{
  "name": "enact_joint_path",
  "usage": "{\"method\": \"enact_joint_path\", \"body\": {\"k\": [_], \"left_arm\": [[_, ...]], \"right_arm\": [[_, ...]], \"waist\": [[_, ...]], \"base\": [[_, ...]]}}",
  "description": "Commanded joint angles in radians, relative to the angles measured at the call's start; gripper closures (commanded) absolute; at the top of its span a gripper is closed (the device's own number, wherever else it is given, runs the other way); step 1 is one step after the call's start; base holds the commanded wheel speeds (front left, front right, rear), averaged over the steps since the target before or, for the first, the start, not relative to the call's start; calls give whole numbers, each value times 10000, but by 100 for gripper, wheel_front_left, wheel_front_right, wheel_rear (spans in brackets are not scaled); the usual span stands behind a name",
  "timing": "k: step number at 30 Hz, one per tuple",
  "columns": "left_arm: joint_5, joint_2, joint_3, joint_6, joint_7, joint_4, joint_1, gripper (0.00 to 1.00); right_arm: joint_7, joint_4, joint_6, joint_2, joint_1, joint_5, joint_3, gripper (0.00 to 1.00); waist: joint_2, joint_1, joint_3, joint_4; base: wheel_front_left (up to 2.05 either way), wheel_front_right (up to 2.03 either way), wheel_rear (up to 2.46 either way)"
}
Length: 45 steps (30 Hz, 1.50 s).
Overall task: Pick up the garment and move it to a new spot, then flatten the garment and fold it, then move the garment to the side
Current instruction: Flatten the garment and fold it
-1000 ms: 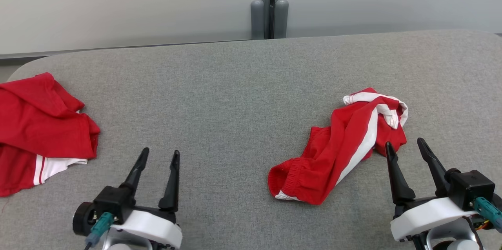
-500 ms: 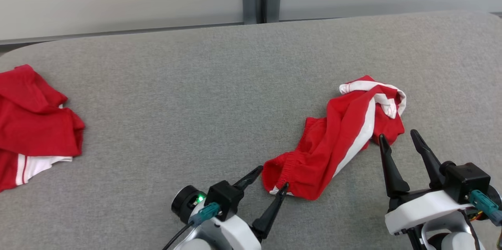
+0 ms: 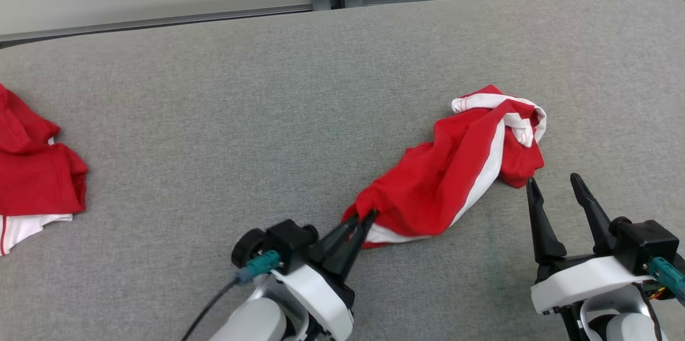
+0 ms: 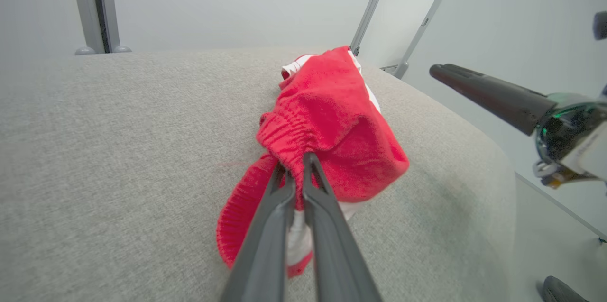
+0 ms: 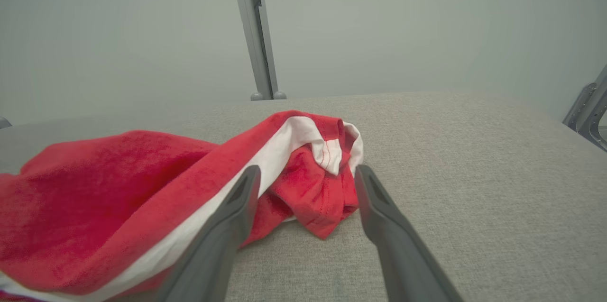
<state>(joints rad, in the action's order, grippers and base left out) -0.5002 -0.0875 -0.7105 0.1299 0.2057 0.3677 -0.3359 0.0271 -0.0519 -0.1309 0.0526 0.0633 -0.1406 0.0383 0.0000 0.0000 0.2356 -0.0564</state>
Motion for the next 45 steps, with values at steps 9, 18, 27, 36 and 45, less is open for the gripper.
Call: {"method": "enact_joint_path", "body": {"k": [9,18,27,36,45], "left_arm": [[-450,-654,1192,-717,375,-1540,534,100],[-838,-883,1818,-997,271,-1324,168,100],[-991,-905,2244,-888,329,252,-902,100],[-464,-972,2167,-1231,481,1181,-1226,0],[619,-1104,2958,-2219,595,-279,-596,0]], "right_arm": [[-11,14,1,8,213,-118,-151,0],[-88,196,1,0,536,-119,-126,0],[35,150,1,-6,942,-182,-101,0],[222,-136,1,-7,1047,-186,-127,0],[129,-108,1,38,1028,-12,-225,0]], "waist": [[0,0,148,510],[0,0,637,480],[0,0,1342,36],[0,0,1254,15],[0,0,755,401]], "base": [[0,0,0],[0,0,0],[0,0,0],[0,0,0],[0,0,0]]}}
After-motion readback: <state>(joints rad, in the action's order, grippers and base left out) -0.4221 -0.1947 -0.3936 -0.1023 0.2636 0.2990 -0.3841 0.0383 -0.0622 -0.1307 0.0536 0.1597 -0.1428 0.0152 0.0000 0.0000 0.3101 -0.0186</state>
